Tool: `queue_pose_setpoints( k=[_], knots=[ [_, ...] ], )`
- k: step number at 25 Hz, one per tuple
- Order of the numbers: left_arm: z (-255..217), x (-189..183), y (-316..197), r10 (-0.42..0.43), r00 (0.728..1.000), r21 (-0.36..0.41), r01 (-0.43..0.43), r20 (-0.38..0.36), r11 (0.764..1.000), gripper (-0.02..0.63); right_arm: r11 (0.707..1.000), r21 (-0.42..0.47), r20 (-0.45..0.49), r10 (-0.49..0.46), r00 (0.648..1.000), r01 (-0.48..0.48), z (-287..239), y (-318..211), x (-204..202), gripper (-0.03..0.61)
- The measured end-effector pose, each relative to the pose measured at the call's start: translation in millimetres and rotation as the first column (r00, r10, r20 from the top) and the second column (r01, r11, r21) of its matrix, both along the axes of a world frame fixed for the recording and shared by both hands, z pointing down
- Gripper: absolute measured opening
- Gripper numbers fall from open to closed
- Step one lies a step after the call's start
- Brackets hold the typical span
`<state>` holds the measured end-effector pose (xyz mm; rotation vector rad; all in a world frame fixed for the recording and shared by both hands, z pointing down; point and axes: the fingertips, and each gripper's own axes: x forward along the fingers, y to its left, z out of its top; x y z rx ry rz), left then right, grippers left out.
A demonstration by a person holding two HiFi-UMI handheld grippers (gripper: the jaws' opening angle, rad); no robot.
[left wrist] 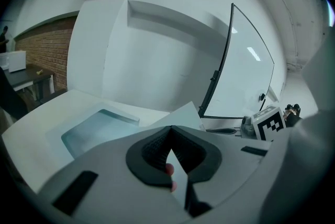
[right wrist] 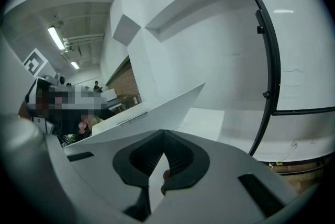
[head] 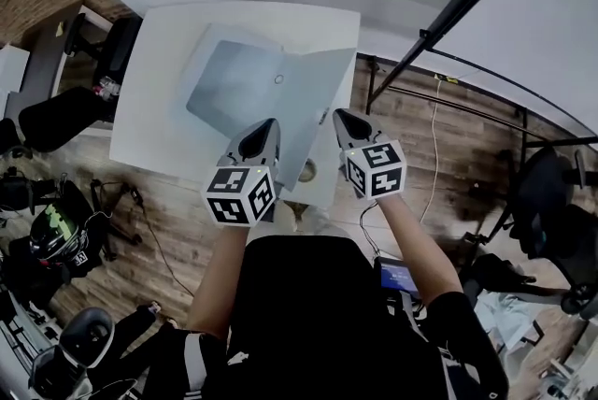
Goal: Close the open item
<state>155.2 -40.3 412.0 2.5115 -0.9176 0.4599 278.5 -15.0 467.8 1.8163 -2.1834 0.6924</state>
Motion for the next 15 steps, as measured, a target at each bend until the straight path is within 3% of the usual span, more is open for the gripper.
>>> queue_pose_setpoints(
  k=[15],
  knots=[
    [17.3, -2.4, -17.4, 0.028, 1.000, -0.036, -0.028, -0.007, 0.999, 0.011, 0.998, -0.061, -0.006, 0.016, 1.000, -0.016, 24.4, -3.4, -7.7, 0.040]
  ],
)
